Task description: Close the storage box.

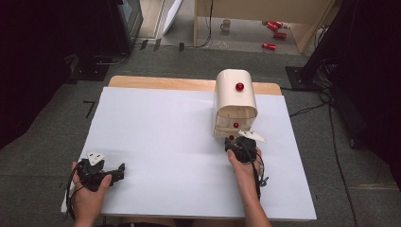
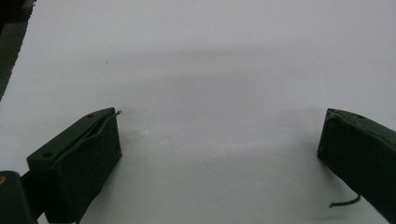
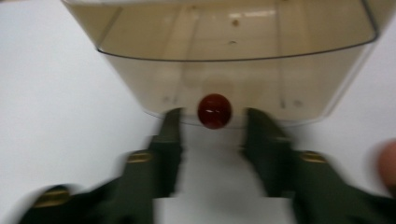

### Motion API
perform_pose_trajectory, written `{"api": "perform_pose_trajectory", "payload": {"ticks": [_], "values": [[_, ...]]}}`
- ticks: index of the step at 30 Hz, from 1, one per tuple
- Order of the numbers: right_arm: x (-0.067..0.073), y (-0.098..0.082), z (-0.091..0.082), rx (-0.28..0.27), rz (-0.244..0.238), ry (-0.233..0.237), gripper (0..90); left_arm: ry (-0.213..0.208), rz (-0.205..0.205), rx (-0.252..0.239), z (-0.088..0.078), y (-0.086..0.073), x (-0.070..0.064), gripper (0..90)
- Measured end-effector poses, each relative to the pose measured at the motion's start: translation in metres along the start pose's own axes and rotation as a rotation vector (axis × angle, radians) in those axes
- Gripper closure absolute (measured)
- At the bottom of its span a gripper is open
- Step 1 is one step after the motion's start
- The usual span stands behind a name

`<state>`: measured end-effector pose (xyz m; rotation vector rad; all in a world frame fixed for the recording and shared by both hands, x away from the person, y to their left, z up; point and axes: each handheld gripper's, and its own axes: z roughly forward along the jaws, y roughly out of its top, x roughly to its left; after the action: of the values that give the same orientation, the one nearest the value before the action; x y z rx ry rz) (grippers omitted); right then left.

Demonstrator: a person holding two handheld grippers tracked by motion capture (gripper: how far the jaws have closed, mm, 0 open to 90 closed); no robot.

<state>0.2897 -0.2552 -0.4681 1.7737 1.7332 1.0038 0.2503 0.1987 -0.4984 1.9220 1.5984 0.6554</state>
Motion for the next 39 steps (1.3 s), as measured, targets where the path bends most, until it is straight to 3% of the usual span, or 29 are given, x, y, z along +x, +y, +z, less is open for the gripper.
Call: {"api": "perform_pose_trajectory", "payload": {"ticks": [2, 5, 6, 9, 12, 20, 33, 39], "values": [[-0.001, -0.001, 0.000, 0.022, -0.008, 0.004, 14.4, 0.000, 0.000, 0.000, 0.000, 0.000, 0.000, 0.0], [-0.005, -0.004, -0.002, 0.030, -0.017, 0.013, 7.2, 0.000, 0.000, 0.000, 0.000, 0.000, 0.000, 0.0], [-0.011, -0.007, -0.006, 0.034, -0.016, 0.037, 2.8, 0.000, 0.001, 0.000, 0.000, 0.000, 0.000, 0.0], [-0.017, -0.009, -0.011, 0.032, -0.018, 0.046, 2.7, 0.000, 0.000, 0.000, 0.000, 0.000, 0.000, 0.0], [-0.030, -0.014, -0.019, 0.037, -0.033, 0.020, 1.4, 0.000, 0.001, 0.000, 0.000, 0.000, 0.000, 0.0], [-0.056, -0.027, -0.033, 0.058, -0.016, -0.013, 1.4, 0.000, 0.000, 0.000, 0.000, 0.000, 0.000, 0.0], [-0.091, -0.051, -0.054, 0.085, -0.022, -0.056, 1.4, 0.001, 0.000, -0.001, 0.000, 0.000, 0.000, 0.0], [-0.106, -0.058, -0.061, 0.087, -0.003, -0.066, 1.4, 0.000, 0.000, -0.001, 0.000, 0.000, 0.000, 0.0]]}}
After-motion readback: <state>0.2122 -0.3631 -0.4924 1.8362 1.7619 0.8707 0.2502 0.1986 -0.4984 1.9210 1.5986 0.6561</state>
